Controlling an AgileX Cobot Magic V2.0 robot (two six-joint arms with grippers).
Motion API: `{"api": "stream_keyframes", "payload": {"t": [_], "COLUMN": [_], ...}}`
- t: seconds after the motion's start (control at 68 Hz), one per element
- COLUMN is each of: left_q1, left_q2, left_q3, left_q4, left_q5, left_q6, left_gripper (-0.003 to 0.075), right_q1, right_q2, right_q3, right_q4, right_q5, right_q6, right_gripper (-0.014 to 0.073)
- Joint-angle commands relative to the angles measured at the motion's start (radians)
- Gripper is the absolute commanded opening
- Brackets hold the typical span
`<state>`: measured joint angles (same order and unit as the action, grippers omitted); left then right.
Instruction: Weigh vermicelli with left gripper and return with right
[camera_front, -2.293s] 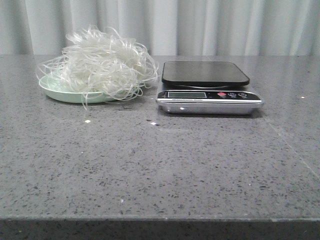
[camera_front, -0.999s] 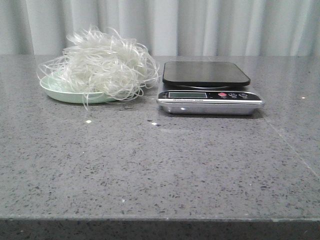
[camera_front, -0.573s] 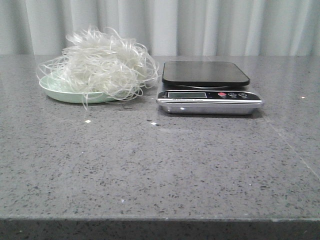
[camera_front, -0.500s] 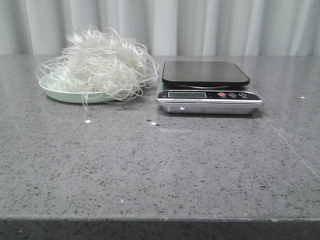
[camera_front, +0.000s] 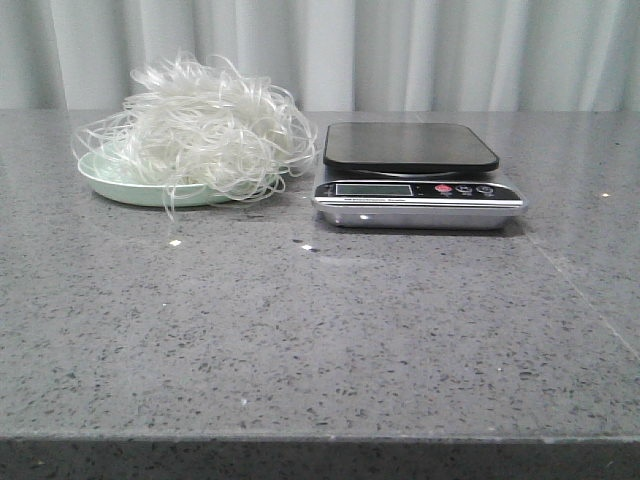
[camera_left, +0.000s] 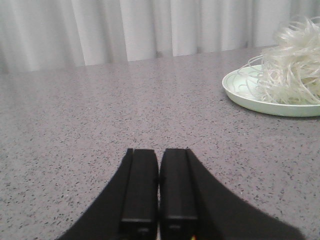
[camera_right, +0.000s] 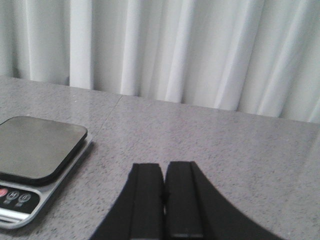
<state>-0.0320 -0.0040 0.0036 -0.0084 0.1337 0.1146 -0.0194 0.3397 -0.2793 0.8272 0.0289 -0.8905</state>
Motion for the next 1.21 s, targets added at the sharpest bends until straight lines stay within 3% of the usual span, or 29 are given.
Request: {"api": "stream_keyframes", "payload": {"t": [0.0,0.265,0.426,0.5,0.603,0.676,0.808,1.19], "left_q1": [0.004,0.004,0.004,0.004,0.004,0.004,0.004,0.004], "left_q2": [-0.02,-0.02,-0.02,-0.02,-0.02,-0.02,-0.02,-0.02], "left_q3": [0.007,0.007,0.007,0.007,0.007,0.007,0.007,0.007], "left_q4": [0.0,0.0,0.0,0.0,0.0,0.0,0.0,0.0], "left_q5": [-0.073,-0.073,-0.073,-0.073,-0.073,-0.073,-0.073,-0.073], "left_q6": [-0.013,-0.013,-0.013,-0.013,-0.013,-0.013,-0.013,-0.013], "left_gripper": [0.0136,0.0136,0.0136,0.0136,0.0136,0.0136,0.0136,0.0136], "right_q1": [-0.006,-0.006,-0.005,-0.005,-0.005,-0.005,-0.005,-0.005], "right_q2": [0.009,0.009,0.011,0.011,0.011,0.011,0.011,-0.148], "right_q3": [-0.026,-0.026,-0.026,-0.026,-0.026,-0.026,-0.026,0.094], "right_q4": [0.006,0.006,-0.05,-0.155,-0.359,-0.548,-0.762,-0.796], "right_q5": [-0.122,-0.127,0.043,0.092,0.092,0.084,0.081,0.027], "right_q6": [-0.009,-0.009,0.018,0.118,0.369,0.626,0.878,0.907], "right_gripper": [0.015,0.015,0.015,0.015,0.015,0.015,0.015,0.015]}}
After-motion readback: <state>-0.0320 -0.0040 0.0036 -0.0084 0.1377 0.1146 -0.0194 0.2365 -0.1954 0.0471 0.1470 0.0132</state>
